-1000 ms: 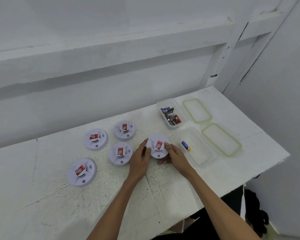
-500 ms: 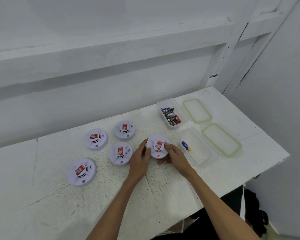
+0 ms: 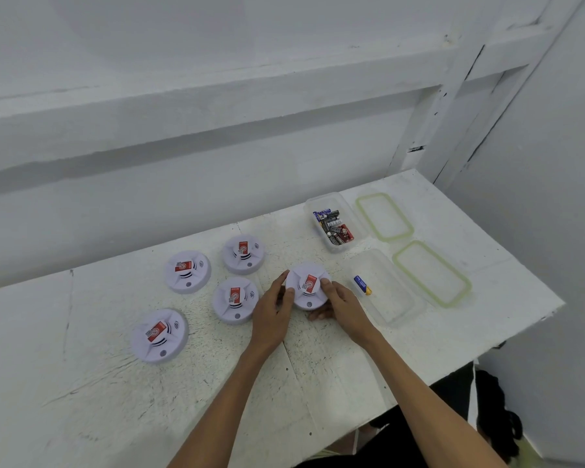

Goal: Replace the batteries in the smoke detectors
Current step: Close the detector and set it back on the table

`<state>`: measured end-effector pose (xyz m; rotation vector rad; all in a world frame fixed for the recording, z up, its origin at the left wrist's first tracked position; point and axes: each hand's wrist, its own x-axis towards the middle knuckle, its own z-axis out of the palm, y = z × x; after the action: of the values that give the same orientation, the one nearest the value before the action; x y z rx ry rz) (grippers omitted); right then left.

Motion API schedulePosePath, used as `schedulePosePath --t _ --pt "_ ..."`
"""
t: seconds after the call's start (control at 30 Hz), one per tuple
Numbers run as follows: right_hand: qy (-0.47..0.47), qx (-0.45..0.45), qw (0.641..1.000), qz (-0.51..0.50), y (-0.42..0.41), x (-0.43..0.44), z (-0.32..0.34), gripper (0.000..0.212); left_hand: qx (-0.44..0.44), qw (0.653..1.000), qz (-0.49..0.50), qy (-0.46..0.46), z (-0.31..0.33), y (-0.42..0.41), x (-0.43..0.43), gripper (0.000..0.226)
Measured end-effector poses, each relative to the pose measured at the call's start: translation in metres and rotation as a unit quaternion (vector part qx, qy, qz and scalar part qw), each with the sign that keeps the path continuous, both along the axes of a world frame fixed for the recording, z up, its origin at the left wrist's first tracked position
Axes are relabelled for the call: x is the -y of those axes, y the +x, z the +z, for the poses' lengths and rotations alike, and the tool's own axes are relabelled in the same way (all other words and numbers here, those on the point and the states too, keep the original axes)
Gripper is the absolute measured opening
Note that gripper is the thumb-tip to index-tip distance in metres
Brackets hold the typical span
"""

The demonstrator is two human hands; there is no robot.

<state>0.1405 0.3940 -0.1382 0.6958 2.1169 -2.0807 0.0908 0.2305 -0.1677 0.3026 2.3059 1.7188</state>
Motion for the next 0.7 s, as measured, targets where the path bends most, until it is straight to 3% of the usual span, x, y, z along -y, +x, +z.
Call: schedulePosePath --t 0.7 --pt "-0.003 0.001 1.0 -0.01 0.0004 0.0018 0.0024 0.049 0.001 1.0 0.001 0.003 0.0011 0.0005 0.0001 0.045"
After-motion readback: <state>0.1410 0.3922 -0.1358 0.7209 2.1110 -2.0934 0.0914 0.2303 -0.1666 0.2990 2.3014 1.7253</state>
